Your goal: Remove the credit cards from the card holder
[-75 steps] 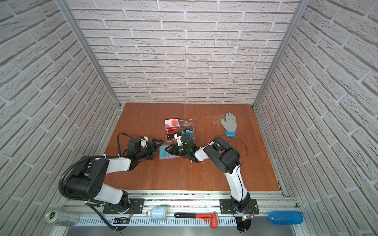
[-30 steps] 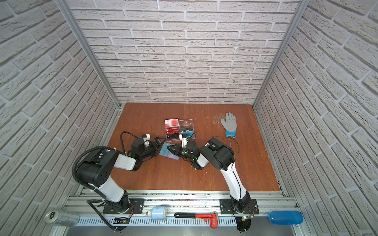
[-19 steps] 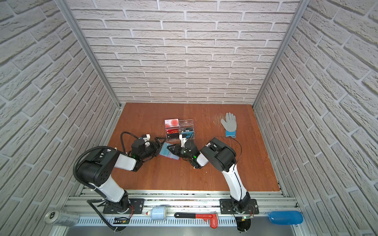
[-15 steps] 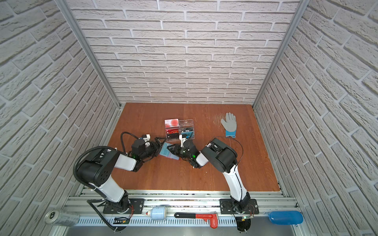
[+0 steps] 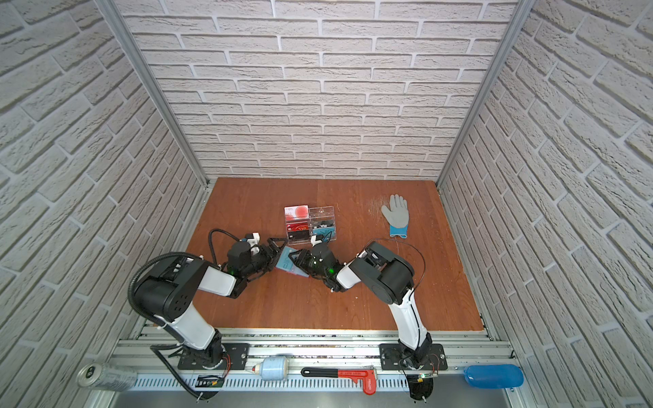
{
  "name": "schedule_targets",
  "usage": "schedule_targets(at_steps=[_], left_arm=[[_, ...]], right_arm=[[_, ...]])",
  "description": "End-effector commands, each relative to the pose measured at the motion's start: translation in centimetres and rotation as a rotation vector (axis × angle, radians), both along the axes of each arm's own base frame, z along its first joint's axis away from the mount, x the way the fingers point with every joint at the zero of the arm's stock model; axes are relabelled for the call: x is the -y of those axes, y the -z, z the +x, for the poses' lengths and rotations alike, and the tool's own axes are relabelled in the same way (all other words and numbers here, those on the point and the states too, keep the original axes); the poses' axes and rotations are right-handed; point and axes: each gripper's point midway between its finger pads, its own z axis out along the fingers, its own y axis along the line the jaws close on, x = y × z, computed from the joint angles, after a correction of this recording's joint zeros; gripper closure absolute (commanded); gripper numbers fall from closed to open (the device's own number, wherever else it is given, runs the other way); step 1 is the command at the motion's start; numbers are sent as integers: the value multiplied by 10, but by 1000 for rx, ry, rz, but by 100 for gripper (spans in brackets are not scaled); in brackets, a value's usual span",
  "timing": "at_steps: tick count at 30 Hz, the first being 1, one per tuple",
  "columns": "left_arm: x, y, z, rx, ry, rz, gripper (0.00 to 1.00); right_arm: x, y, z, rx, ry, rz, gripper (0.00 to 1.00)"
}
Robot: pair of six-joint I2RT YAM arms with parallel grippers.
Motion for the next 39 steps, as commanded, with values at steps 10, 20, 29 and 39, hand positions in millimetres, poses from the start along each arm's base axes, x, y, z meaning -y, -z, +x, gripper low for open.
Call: schedule_targets(at_steps=[10, 20, 29, 39], left_arm=[[9, 37, -31, -145, 64, -6, 2], [9, 41, -34, -151, 64, -10, 2], [10, 43, -36, -153, 65, -12, 2], [10, 42, -37, -152, 63, -15, 2]], right_arm=[[0, 42, -19, -122, 17, 28, 57], [-19, 15, -9, 19, -29, 164, 57], [-32, -1, -10, 104, -98, 223, 57], [-37, 18, -8, 51, -124, 154, 61]])
